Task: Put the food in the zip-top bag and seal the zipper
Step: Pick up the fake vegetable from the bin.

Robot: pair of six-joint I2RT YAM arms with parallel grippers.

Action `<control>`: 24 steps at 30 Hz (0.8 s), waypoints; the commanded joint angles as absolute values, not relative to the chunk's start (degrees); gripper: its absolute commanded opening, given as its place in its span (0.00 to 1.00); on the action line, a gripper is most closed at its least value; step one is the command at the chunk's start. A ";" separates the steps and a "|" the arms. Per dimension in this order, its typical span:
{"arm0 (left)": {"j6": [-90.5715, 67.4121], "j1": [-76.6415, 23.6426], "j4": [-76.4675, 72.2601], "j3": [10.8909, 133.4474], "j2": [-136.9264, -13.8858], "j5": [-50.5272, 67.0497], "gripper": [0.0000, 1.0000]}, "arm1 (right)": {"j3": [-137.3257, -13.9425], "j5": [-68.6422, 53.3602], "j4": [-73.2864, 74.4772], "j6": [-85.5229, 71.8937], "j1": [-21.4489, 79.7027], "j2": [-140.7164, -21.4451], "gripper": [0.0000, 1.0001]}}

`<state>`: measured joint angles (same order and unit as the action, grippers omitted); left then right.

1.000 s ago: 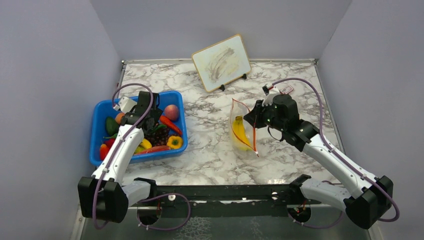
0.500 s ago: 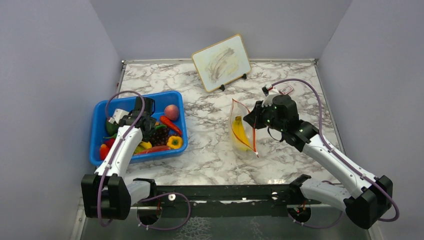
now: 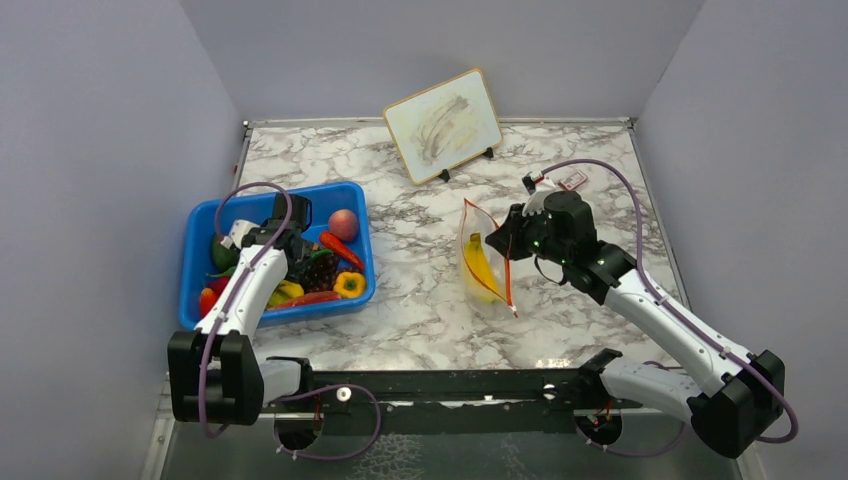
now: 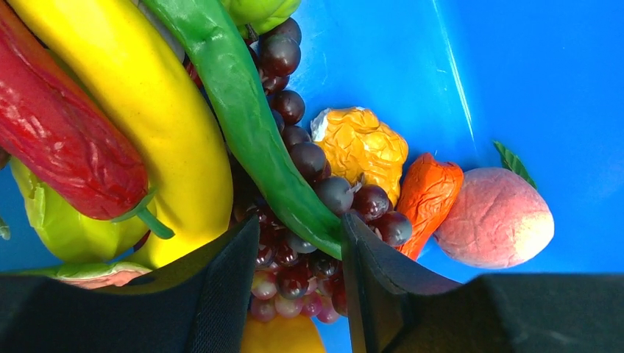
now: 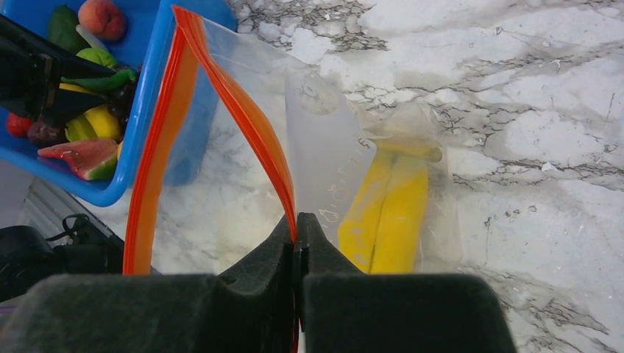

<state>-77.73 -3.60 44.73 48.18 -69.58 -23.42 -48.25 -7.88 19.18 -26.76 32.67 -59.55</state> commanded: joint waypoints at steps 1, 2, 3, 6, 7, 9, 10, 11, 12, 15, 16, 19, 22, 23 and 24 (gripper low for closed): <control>-78.55 -3.04 43.50 47.40 -70.93 -22.91 0.45 | -47.73 -9.14 17.31 -26.99 32.61 -58.82 0.01; -78.57 -3.04 43.41 47.30 -71.11 -22.94 0.44 | -47.75 -9.18 17.31 -27.00 32.61 -58.80 0.01; -78.65 -2.95 43.28 47.22 -71.37 -22.75 0.44 | -47.77 -9.22 17.31 -26.99 32.61 -58.92 0.01; -79.15 -2.94 43.03 46.95 -71.76 -21.71 0.42 | -47.65 -9.36 17.39 -27.16 32.61 -58.94 0.01; -79.31 -2.94 43.02 46.89 -71.68 -21.63 0.40 | -47.64 -9.34 17.40 -27.17 32.61 -58.89 0.01; -79.45 -2.92 42.98 46.93 -71.45 -21.61 0.33 | -47.76 -9.32 17.40 -27.16 32.60 -58.79 0.01; -79.42 -2.91 43.00 47.03 -71.19 -21.69 0.30 | -47.73 -9.27 17.48 -27.22 32.61 -58.74 0.01; -79.33 -2.92 43.03 47.09 -70.86 -21.85 0.28 | -47.73 -9.31 17.53 -27.20 32.61 -58.69 0.01; -79.28 -2.94 43.02 47.15 -70.41 -22.10 0.25 | -47.72 -9.24 17.54 -27.24 32.60 -58.60 0.01; -79.19 -2.98 42.98 47.13 -68.61 -22.72 0.17 | -47.64 -9.36 17.58 -27.40 32.61 -58.51 0.01; -79.26 -2.98 43.00 47.05 -68.01 -22.84 0.14 | -47.60 -9.40 17.52 -27.42 32.61 -58.48 0.01; -79.28 -2.97 43.08 46.79 -66.05 -23.01 0.03 | -47.31 -9.62 17.32 -27.59 32.61 -58.53 0.01; -79.28 -2.93 43.13 46.59 -64.00 -23.22 0.00 | -47.53 -10.09 17.21 -27.85 32.61 -58.71 0.01; -79.28 -2.91 43.10 46.57 -63.27 -23.35 0.00 | -47.57 -10.18 17.21 -27.93 32.61 -58.77 0.01; -79.16 -2.98 43.14 46.57 -62.50 -23.56 0.00 | -47.60 -10.27 17.22 -27.95 32.61 -58.77 0.01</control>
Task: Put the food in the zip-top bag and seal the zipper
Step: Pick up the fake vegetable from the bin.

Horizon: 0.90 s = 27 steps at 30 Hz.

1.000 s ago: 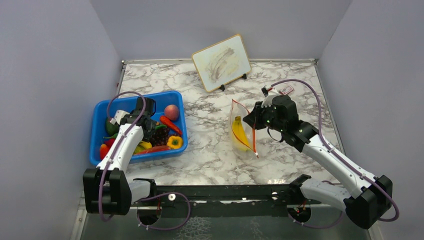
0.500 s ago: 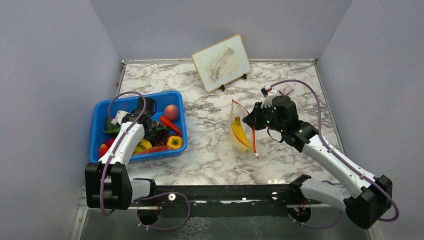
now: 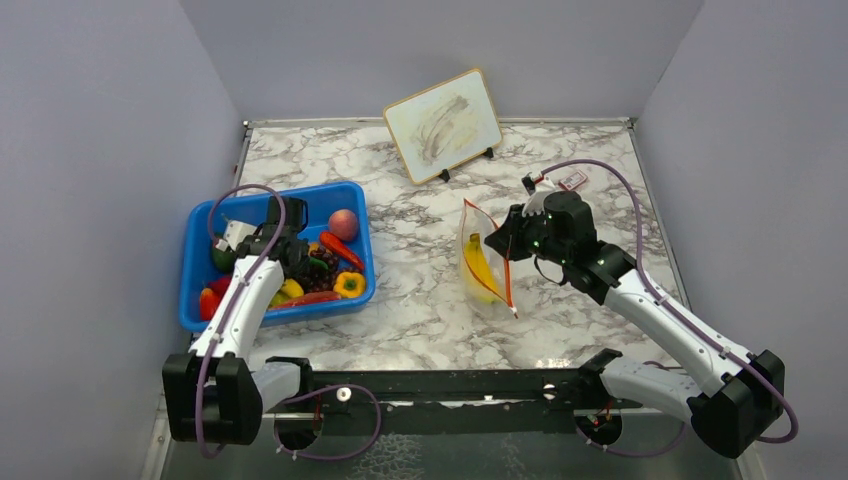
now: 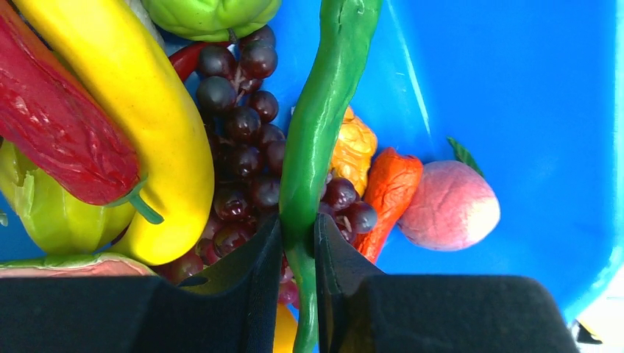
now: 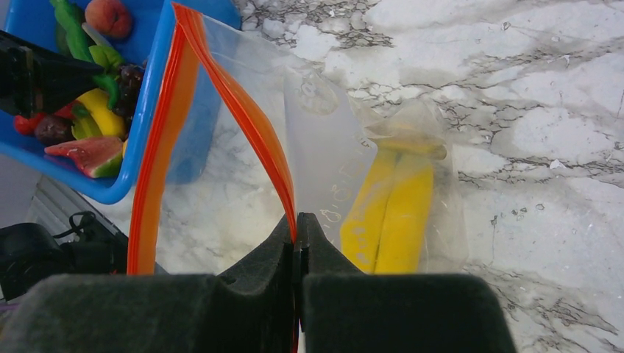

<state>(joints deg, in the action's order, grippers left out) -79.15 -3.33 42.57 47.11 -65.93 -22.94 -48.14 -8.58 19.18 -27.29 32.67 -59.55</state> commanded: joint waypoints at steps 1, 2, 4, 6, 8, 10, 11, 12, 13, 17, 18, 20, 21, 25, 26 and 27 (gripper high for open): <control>-78.92 -2.97 43.11 46.57 -61.76 -23.86 0.00 | -47.55 -10.36 17.29 -27.99 32.61 -58.76 0.01; -78.52 -2.97 43.14 46.65 -60.90 -24.30 0.00 | -47.44 -10.41 17.29 -27.95 32.61 -58.87 0.01; -77.67 -2.94 43.09 46.77 -59.13 -25.36 0.00 | -47.10 -10.50 17.24 -28.15 32.61 -58.87 0.01; -76.92 -2.98 43.09 46.89 -57.14 -26.52 0.00 | -46.77 -10.74 16.95 -28.54 32.61 -58.81 0.01; -75.51 -2.97 42.71 47.14 -54.89 -27.51 0.00 | -46.65 -11.12 16.70 -28.92 32.61 -58.95 0.01; -69.99 -2.94 39.12 47.09 -52.90 -27.61 0.00 | -46.80 -11.18 16.77 -30.03 32.62 -59.45 0.01; -68.03 -2.91 37.81 47.15 -52.03 -27.39 0.00 | -46.84 -11.35 16.71 -30.74 32.61 -59.76 0.01; -66.40 -2.90 36.88 47.51 -51.22 -27.25 0.00 | -46.90 -11.72 16.58 -31.33 32.61 -60.07 0.01; -64.75 -2.97 36.28 47.95 -50.66 -27.06 0.00 | -46.85 -12.18 16.42 -31.83 32.61 -60.43 0.01; -58.19 -2.98 33.54 50.05 -49.82 -25.54 0.00 | -46.56 -13.86 15.00 -33.44 32.61 -61.35 0.01; -55.92 -3.12 32.05 50.22 -49.63 -24.56 0.00 | -46.59 -14.29 14.62 -33.74 32.61 -61.50 0.01; -51.23 -3.47 29.02 50.56 -49.33 -22.18 0.00 | -46.87 -15.06 14.07 -34.60 32.61 -62.09 0.01; -49.21 -3.61 27.61 50.56 -49.19 -20.86 0.00 | -47.19 -15.44 13.92 -34.89 32.61 -62.28 0.01; -40.77 -4.40 19.87 49.98 -48.24 -10.62 0.00 | -48.23 -15.74 13.72 -35.45 32.56 -62.77 0.01; -38.98 -4.71 17.79 49.56 -48.12 -7.26 0.00 | -48.34 -15.73 13.64 -35.58 32.60 -62.83 0.01; -37.35 -4.97 15.59 49.13 -48.13 -4.21 0.00 | -48.43 -15.85 13.50 -35.78 32.61 -62.84 0.01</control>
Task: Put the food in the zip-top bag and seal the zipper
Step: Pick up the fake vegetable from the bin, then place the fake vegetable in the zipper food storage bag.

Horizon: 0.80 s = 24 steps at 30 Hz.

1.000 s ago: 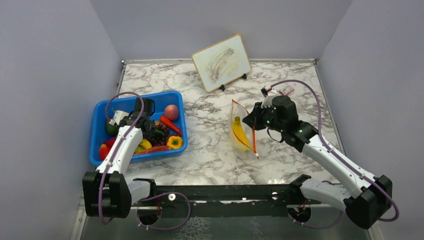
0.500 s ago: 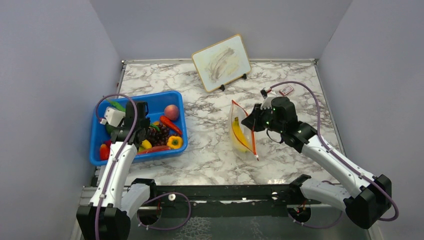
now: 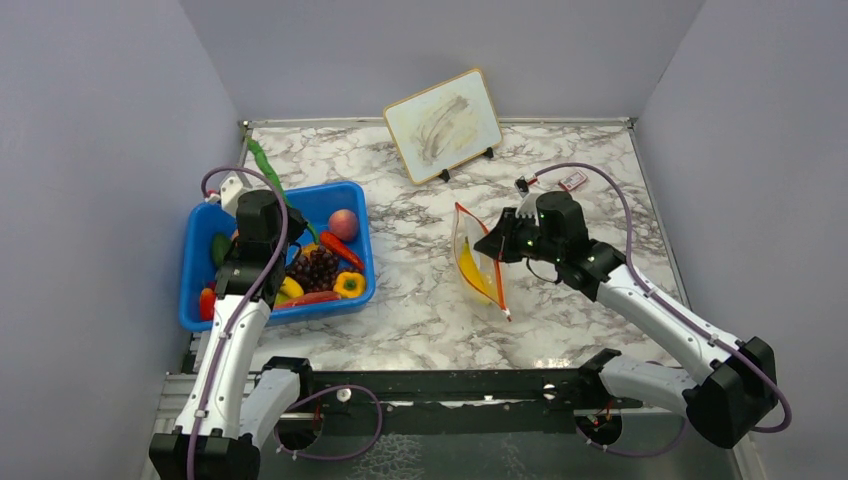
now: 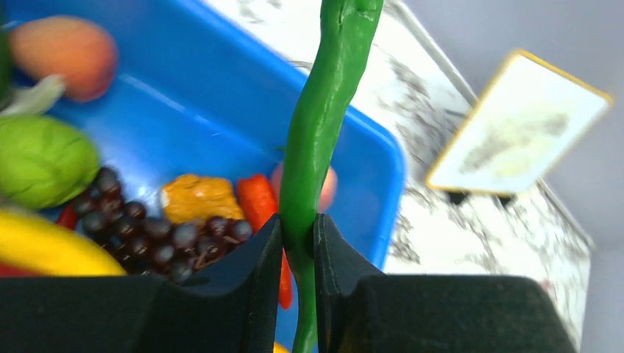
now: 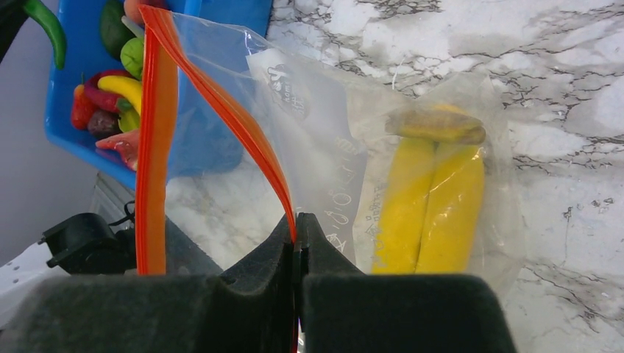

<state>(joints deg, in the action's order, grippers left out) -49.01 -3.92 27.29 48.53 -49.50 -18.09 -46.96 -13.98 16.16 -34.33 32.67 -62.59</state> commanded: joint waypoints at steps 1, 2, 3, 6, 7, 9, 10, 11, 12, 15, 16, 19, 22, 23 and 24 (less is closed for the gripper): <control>-36.29 -5.27 13.66 48.68 -48.06 -1.21 0.00 | -48.49 -15.90 13.41 -36.04 32.61 -62.92 0.01; -35.73 -5.54 11.79 48.09 -47.95 1.37 0.00 | -48.51 -16.03 13.20 -36.43 32.61 -63.05 0.01; -35.47 -5.73 9.67 47.39 -47.79 4.30 0.00 | -48.46 -16.20 12.92 -36.85 32.61 -63.18 0.01; -35.56 -6.42 2.75 45.17 -47.58 12.99 0.00 | -48.14 -17.16 11.80 -38.47 32.61 -63.52 0.01; -36.04 -6.68 0.28 44.26 -47.55 15.80 0.00 | -48.04 -17.34 11.53 -38.97 32.61 -63.62 0.01; -37.86 -7.34 -5.15 42.30 -47.37 20.95 0.00 | -47.91 -17.49 11.05 -39.67 32.61 -63.89 0.01; -38.82 -7.79 -8.00 41.01 -47.26 22.91 0.00 | -47.91 -17.57 10.72 -39.98 32.60 -64.01 0.01; -39.53 -8.45 -10.66 40.15 -46.90 24.27 0.00 | -47.90 -17.58 10.46 -40.24 32.61 -64.06 0.01; -39.94 -9.36 -12.91 39.41 -46.42 24.79 0.00 | -48.00 -17.65 10.13 -40.58 32.61 -64.15 0.01; -38.34 -14.71 -15.37 38.97 -45.05 22.43 0.00 | -48.36 -18.13 9.36 -41.31 32.61 -64.47 0.01; -37.13 -16.59 -15.85 39.08 -44.87 21.41 0.00 | -48.53 -18.45 9.18 -41.53 32.61 -64.61 0.01; -36.26 -22.18 -20.10 38.52 -45.29 20.92 0.00 | -48.84 -19.03 8.65 -42.05 32.61 -64.93 0.01; -35.61 -27.14 -28.92 37.01 -46.26 21.82 0.00 | -48.87 -19.43 8.19 -42.40 32.61 -64.91 0.01; -34.48 -28.54 -31.83 36.45 -46.64 22.10 0.00 | -48.87 -19.69 8.18 -42.34 32.61 -65.00 0.01; -33.05 -30.11 -34.05 36.13 -47.18 22.22 0.00 | -48.87 -20.03 8.17 -42.43 32.61 -64.99 0.01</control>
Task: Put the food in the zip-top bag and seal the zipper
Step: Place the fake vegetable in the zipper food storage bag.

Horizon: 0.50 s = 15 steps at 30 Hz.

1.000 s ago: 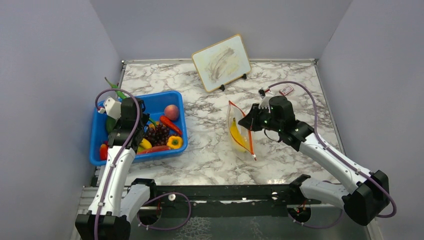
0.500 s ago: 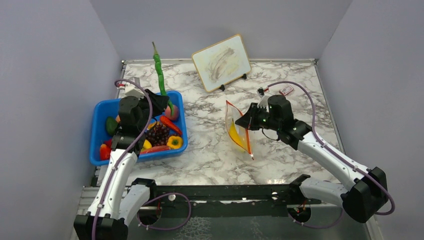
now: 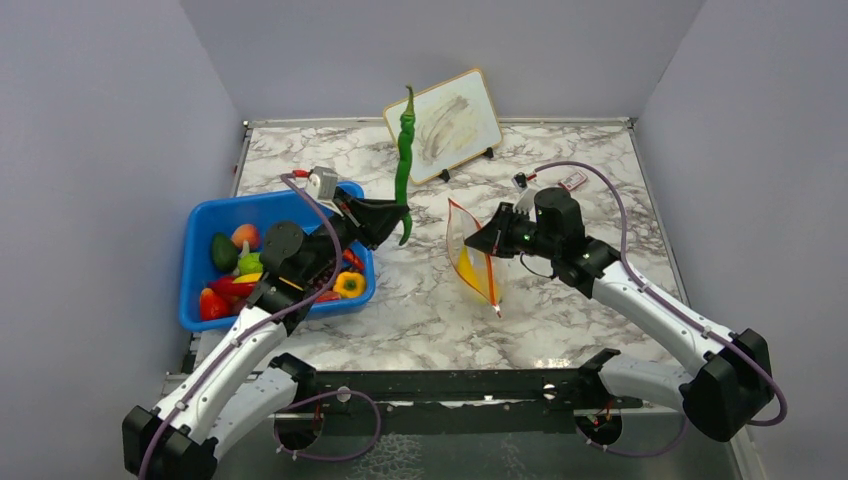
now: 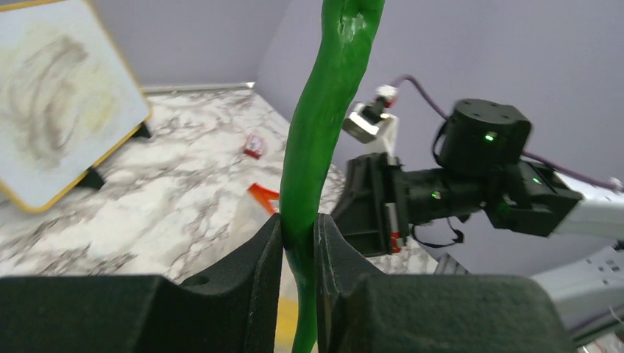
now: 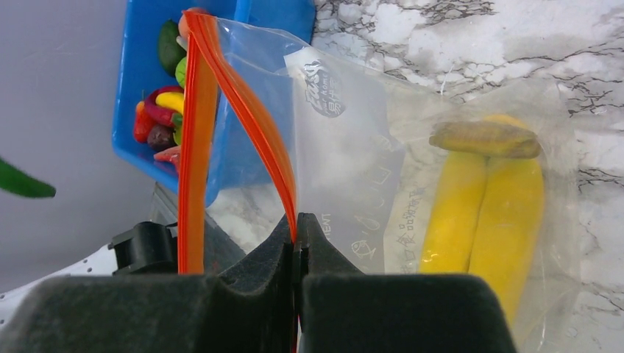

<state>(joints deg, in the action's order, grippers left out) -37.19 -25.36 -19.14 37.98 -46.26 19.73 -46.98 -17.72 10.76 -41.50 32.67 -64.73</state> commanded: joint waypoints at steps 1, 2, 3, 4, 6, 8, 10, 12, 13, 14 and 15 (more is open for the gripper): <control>-31.41 -31.48 -35.76 36.09 -47.85 22.46 0.00 | -48.87 -20.30 8.15 -42.43 32.61 -64.96 0.01; -29.63 -32.75 -38.09 36.00 -48.67 23.12 0.00 | -48.82 -20.50 8.25 -42.45 32.61 -64.89 0.01; -27.89 -34.13 -40.39 35.84 -49.96 24.14 0.00 | -48.80 -20.60 8.26 -42.45 32.61 -64.75 0.01; -26.23 -35.62 -43.16 35.60 -50.94 25.20 0.00 | -48.74 -20.76 8.34 -42.39 32.63 -64.49 0.01; -22.57 -38.37 -47.76 35.52 -53.20 27.58 0.00 | -48.69 -21.02 8.35 -42.30 32.61 -64.27 0.01; -18.81 -40.57 -50.28 36.24 -55.68 30.98 0.00 | -48.77 -21.57 8.43 -41.96 32.65 -63.96 0.01; -14.73 -42.40 -51.82 37.15 -58.10 34.47 0.00 | -49.08 -22.39 8.60 -41.43 32.69 -63.63 0.01; -10.39 -43.96 -52.68 37.66 -59.90 37.59 0.00 | -49.44 -22.51 9.23 -40.95 32.68 -63.11 0.01; -8.42 -44.51 -52.87 37.78 -60.63 38.68 0.00 | -49.60 -22.50 9.47 -40.62 32.69 -62.77 0.01; -6.74 -44.82 -52.91 37.91 -61.31 39.61 0.00 | -49.84 -22.49 9.86 -40.27 32.68 -62.51 0.01; -5.40 -45.04 -52.92 38.03 -61.91 40.70 0.00 | -50.15 -22.45 10.42 -40.04 32.64 -62.27 0.01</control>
<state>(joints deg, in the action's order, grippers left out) -16.05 -43.59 -47.11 36.18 -60.07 32.40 -47.31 -20.58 10.46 -41.60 32.67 -64.38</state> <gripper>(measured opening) 0.206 0.012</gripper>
